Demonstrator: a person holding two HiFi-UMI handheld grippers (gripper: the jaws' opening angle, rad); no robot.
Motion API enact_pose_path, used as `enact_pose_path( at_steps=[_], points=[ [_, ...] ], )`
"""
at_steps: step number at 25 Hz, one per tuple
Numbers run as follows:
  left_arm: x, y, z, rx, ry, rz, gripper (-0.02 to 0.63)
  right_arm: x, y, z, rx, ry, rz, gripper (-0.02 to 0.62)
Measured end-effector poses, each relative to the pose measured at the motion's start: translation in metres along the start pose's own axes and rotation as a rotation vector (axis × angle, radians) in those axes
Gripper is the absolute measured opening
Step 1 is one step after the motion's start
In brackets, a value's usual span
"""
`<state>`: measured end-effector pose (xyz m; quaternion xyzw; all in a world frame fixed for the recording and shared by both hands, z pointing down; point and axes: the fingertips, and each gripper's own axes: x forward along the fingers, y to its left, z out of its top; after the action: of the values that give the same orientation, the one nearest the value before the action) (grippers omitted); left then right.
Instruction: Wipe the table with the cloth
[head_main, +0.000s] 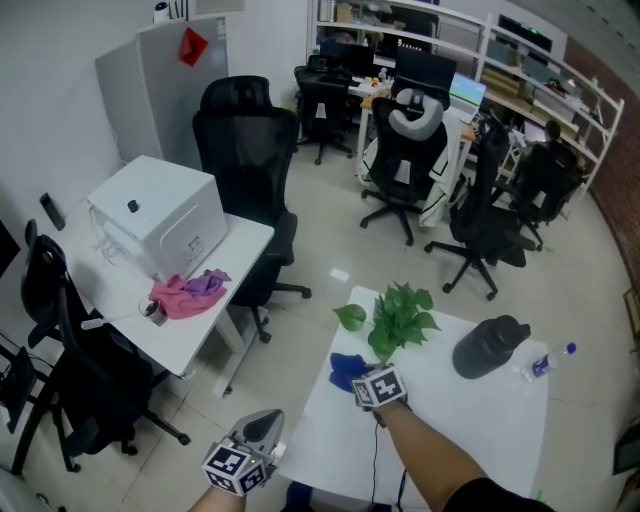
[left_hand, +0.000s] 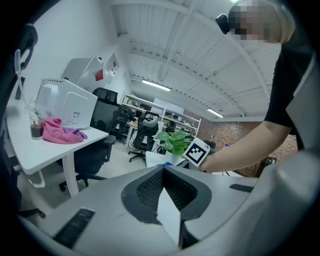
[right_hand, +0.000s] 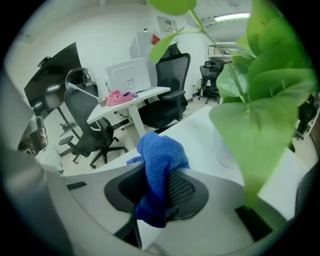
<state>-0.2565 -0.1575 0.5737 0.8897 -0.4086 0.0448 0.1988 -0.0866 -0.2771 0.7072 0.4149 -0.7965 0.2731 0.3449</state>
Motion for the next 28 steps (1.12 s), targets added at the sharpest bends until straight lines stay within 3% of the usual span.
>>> enact_pose_path(
  at_steps=[7,11,20,28],
  points=[
    [0.009,-0.024,0.005,0.016,0.001,-0.027,-0.002,-0.059,0.024,-0.017,-0.003,-0.1,0.085,0.097],
    [0.029,-0.062,0.008,0.037,0.015,-0.075,-0.002,-0.106,0.003,-0.041,0.018,-0.125,0.078,0.097],
    [0.084,-0.161,0.001,0.081,0.053,-0.209,-0.002,-0.233,-0.095,-0.142,0.12,-0.163,-0.074,0.097],
    [0.132,-0.272,-0.023,0.142,0.121,-0.348,-0.002,-0.372,-0.211,-0.313,0.288,-0.104,-0.33,0.097]
  ],
)
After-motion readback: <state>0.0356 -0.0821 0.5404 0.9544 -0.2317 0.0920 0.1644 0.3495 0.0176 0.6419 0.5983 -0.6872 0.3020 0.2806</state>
